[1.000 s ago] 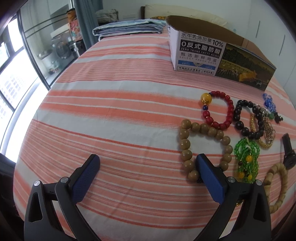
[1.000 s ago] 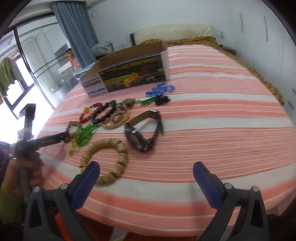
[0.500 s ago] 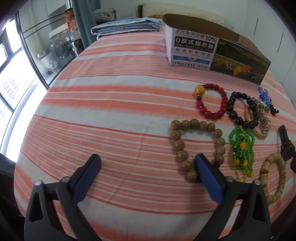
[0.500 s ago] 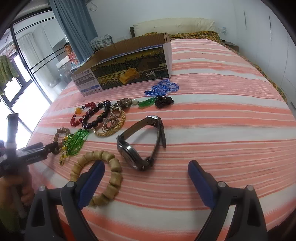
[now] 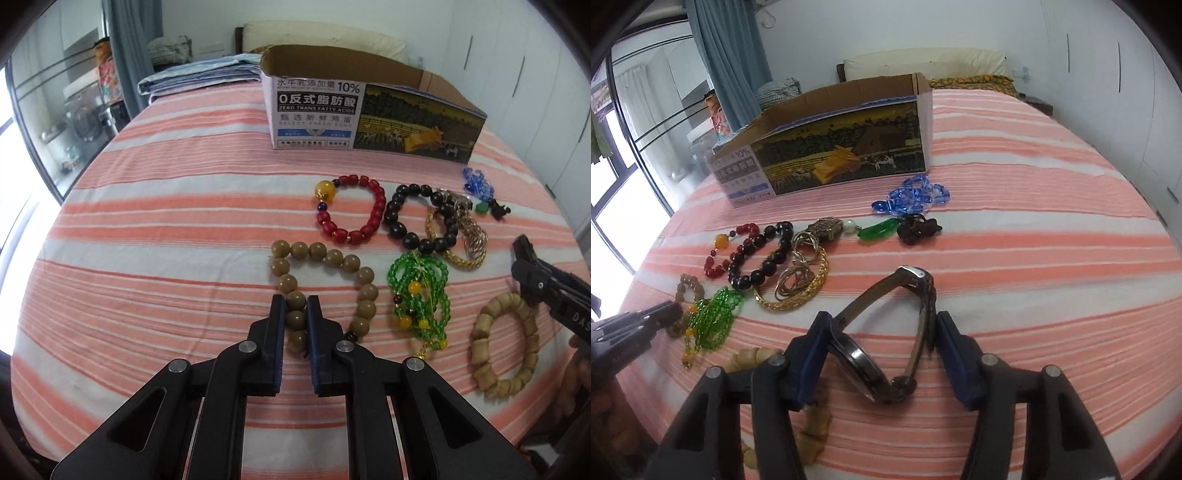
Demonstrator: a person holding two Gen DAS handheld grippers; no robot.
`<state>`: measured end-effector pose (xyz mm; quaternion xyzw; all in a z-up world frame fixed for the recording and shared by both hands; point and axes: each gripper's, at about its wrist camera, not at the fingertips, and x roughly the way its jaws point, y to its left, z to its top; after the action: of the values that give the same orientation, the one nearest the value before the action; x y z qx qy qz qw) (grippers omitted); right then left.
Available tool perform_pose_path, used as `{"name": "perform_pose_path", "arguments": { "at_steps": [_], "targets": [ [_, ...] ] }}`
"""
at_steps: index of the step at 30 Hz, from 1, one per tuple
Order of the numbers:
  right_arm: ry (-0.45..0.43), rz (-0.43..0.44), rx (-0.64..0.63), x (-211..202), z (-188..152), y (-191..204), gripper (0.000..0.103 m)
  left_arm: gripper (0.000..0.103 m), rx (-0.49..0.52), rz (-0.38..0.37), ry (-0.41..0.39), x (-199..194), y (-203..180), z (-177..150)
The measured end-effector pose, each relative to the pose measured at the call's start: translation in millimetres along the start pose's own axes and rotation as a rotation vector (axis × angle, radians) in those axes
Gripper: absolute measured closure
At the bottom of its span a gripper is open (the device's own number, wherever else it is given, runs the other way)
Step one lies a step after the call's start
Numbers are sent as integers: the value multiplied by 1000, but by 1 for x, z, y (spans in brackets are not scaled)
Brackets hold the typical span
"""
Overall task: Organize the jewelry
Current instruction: 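Carry the bracelet with left tool while right tool carries the watch over the cardboard box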
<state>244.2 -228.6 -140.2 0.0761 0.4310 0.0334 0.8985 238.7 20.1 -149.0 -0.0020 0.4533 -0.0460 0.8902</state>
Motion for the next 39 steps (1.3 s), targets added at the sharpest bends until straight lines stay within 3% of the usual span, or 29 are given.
{"name": "perform_pose_path", "arguments": {
  "at_steps": [7, 8, 9, 11, 15, 29, 34, 39],
  "targets": [
    [-58, 44, -46, -34, 9, -11, 53, 94, -84, -134, -36, -11, 21, 20],
    [-63, 51, -51, -37, 11, -12, 59, 94, -97, -160, -45, -16, 24, 24],
    [-74, 58, -56, -41, 14, -12, 74, 94, -113, -192, -53, -21, 27, 28],
    [-74, 74, -62, -46, 19, -13, 82, 94, -128, -230, -67, -30, 30, 35],
    [-69, 82, -96, -45, 22, -12, 82, 94, -143, -278, -90, -44, 35, 49],
    [-134, 153, -106, -77, 48, -15, 82, 94, -112, -326, -134, -72, 27, 72],
    [-182, 162, -140, -90, 74, -6, 82, 94, -88, -350, -178, -91, 25, 104],
    [-249, 168, -182, -94, 124, 11, 82, 94, -41, -347, -244, -107, 16, 160]
  ]
}}
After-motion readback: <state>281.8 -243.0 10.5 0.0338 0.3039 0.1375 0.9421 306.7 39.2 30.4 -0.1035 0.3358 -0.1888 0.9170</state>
